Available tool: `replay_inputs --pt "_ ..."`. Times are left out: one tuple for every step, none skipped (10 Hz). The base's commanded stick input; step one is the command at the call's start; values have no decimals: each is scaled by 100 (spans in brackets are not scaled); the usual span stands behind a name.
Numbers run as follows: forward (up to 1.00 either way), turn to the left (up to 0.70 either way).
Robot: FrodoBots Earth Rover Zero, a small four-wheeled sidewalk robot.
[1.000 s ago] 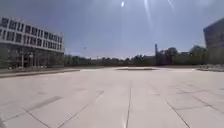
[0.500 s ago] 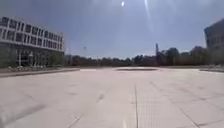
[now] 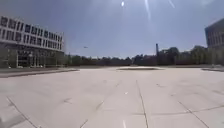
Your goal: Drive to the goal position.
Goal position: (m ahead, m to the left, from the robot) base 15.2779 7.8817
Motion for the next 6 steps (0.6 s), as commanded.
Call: replay_inputs --pt "85 0" --pt "85 0" --pt "85 0" --pt "85 0" --pt "85 0" --pt "85 0"
